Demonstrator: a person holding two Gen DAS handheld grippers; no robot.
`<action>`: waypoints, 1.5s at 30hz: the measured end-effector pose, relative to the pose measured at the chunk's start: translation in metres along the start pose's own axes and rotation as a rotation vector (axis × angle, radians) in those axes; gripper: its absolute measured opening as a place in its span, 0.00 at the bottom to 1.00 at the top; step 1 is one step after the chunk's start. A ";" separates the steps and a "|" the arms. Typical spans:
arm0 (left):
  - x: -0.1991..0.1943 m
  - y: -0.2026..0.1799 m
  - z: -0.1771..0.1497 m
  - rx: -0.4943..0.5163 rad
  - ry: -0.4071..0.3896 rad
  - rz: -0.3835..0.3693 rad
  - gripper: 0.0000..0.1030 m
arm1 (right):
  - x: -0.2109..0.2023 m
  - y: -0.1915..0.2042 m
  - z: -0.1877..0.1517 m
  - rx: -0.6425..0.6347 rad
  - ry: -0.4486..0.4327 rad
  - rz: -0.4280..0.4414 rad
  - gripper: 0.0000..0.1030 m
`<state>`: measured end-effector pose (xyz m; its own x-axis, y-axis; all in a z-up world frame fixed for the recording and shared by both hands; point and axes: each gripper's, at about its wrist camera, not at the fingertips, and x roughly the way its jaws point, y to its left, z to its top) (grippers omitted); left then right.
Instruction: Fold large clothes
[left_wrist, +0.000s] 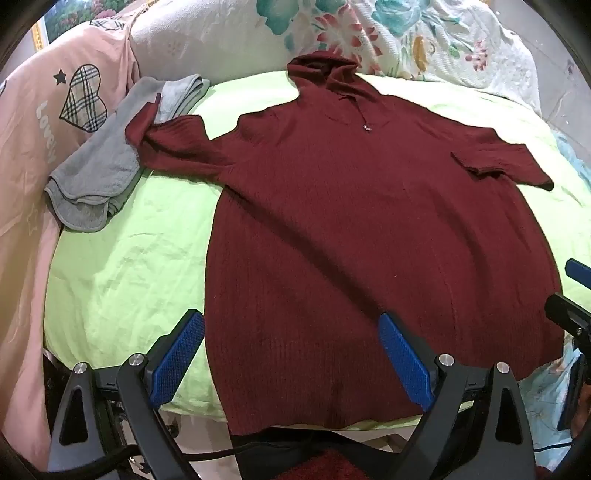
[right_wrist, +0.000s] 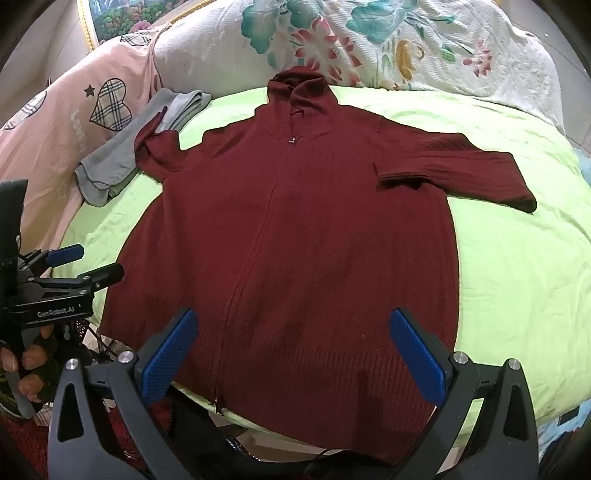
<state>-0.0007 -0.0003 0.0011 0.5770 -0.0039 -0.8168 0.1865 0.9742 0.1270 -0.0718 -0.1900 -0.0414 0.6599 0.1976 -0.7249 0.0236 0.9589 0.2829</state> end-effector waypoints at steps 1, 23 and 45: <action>-0.001 -0.001 0.000 0.003 -0.004 -0.002 0.93 | 0.000 -0.001 0.000 0.000 -0.002 0.000 1.00; -0.011 -0.009 -0.001 0.029 -0.038 -0.021 0.93 | -0.002 -0.008 0.002 0.013 -0.010 0.002 1.00; -0.001 -0.008 0.003 0.013 0.009 -0.062 0.93 | 0.001 -0.003 0.004 -0.004 -0.002 0.000 1.00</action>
<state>-0.0002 -0.0091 0.0031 0.5567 -0.0625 -0.8284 0.2325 0.9690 0.0831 -0.0680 -0.1934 -0.0404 0.6615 0.1971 -0.7236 0.0204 0.9597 0.2801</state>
